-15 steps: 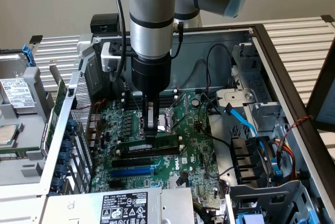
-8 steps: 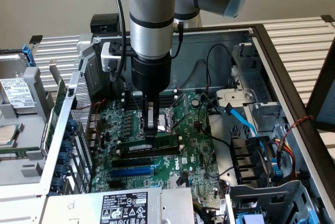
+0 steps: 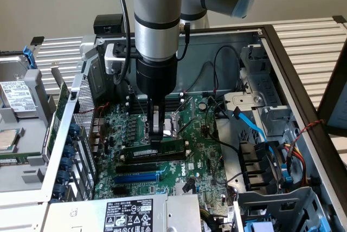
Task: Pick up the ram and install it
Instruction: 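Insert the ram into the slot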
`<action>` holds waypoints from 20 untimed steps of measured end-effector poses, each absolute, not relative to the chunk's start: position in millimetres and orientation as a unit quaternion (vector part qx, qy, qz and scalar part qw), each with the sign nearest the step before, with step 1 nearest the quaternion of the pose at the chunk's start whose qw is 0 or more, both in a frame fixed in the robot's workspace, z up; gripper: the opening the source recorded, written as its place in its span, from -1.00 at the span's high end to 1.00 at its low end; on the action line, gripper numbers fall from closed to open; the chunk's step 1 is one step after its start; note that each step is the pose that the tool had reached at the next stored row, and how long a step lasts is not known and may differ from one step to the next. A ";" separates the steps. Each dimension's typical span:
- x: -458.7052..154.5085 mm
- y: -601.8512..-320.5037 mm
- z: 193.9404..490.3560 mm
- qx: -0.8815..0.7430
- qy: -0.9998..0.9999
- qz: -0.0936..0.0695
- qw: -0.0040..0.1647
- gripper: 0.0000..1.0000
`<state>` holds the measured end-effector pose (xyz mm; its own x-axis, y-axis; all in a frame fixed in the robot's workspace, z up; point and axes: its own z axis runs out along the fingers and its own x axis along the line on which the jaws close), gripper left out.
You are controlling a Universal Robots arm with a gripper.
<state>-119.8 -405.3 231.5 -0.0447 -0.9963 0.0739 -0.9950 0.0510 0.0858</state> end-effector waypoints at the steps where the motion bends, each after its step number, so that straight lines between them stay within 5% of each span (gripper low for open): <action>1: -119.8 -405.2 231.6 0.689 -0.723 -0.006 0.056 0.76; 20: -119.9 -405.3 237.2 0.689 -0.723 -0.006 0.057 0.76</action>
<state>-119.9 -405.3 237.2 -0.0447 -0.9962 0.0741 -0.9949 0.0511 0.0865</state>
